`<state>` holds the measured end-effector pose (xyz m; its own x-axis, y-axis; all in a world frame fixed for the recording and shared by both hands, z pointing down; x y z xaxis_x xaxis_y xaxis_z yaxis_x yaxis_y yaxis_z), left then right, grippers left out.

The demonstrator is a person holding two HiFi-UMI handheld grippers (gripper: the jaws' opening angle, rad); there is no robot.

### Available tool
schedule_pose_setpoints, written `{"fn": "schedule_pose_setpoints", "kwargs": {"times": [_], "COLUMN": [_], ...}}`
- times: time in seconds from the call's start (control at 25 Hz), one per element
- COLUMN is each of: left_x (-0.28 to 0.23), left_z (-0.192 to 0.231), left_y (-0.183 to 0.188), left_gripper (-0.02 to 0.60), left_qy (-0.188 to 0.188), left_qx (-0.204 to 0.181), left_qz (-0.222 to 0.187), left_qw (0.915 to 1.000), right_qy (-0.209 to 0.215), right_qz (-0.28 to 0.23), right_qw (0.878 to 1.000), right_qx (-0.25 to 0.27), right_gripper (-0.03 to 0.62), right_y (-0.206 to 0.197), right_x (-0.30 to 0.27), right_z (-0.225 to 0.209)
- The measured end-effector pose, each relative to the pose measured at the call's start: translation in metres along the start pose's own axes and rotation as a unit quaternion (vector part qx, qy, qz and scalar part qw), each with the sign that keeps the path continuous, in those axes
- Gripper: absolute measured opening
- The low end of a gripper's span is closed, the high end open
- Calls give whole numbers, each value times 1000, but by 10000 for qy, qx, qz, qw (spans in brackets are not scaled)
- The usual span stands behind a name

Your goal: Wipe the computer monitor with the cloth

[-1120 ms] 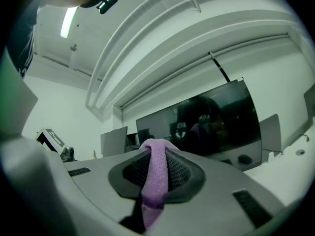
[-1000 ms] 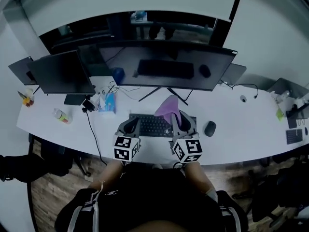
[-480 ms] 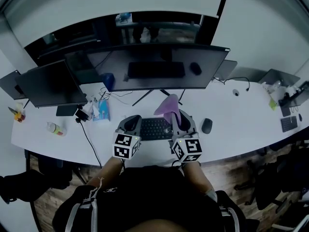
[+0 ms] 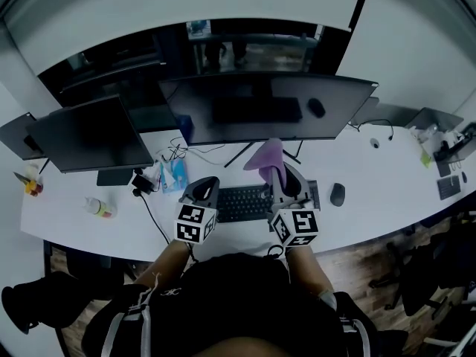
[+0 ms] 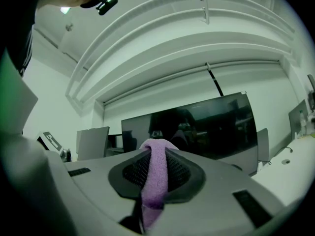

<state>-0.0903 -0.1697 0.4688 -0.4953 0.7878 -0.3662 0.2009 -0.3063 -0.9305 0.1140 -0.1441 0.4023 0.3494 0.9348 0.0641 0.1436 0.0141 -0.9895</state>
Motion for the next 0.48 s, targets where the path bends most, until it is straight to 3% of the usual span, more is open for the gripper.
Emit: {"fn": "schedule_pose_setpoints", "kwargs": {"times": [0.28,0.48], "left_x": [24,43], "left_z": [51,87], "left_y": [-17,-33], "left_gripper": [14,14], "left_qy": [114,268], "left_qx": [368,679], "left_qz": [-105,-213], "left_qw": [9992,9971], "right_qy": [405,689], "right_qz": [-109,-386], "right_qw": [9967,9873], "right_qx": [699,1376], "right_gripper": [69,69], "right_y": [25,60], "right_x": [-41,-76], "right_z": [57,91]}}
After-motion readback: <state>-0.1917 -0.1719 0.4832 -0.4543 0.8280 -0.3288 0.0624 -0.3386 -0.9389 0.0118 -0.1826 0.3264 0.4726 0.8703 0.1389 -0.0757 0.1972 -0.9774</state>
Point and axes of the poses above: the fingertips, and each gripper's own axes: x backward along the fingers, z to its left, y out of its top, the point moved 6 cm from there along x, backward along the fingers, and after that the axes turned 4 degrees about y, right-handed, at the moved point
